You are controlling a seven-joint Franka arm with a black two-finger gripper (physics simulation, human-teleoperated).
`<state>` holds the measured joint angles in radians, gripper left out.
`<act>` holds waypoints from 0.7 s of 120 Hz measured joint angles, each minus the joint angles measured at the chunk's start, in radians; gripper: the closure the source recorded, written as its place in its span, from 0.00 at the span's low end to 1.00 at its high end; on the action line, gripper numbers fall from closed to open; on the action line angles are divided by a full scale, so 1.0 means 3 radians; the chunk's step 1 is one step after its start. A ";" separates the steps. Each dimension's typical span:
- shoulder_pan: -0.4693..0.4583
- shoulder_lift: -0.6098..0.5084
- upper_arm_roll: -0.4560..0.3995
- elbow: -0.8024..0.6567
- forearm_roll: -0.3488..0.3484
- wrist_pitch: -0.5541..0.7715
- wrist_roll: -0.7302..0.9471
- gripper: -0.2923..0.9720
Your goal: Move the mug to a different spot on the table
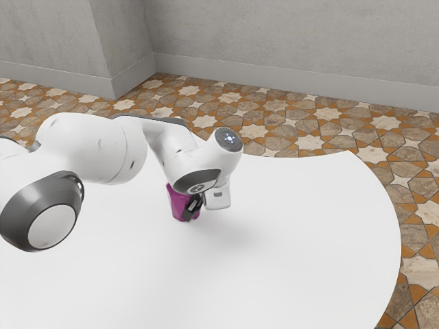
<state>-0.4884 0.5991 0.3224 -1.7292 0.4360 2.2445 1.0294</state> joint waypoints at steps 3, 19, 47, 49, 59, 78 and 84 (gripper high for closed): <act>-0.0001 -0.0002 0.0000 0.0000 -0.0015 -0.0003 0.0002 0.34; -0.0003 -0.0022 -0.0035 0.0000 -0.0123 -0.0034 0.0014 0.29; -0.0028 -0.0212 -0.0104 -0.0074 -0.0386 -0.0164 0.0032 0.25; -0.0036 -0.0250 -0.0111 -0.0084 -0.0408 -0.0179 0.0032 0.25; -0.0097 -0.0484 -0.0131 -0.0110 -0.0522 -0.0259 0.0036 0.24; -0.0063 -0.1016 -0.0130 -0.0073 -0.0742 -0.0350 0.0001 0.24; 0.0098 -0.1204 -0.0118 -0.0047 -0.0930 -0.0411 -0.0094 0.24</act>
<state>-0.4591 0.2379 0.2870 -1.7433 0.1571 2.1212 1.0013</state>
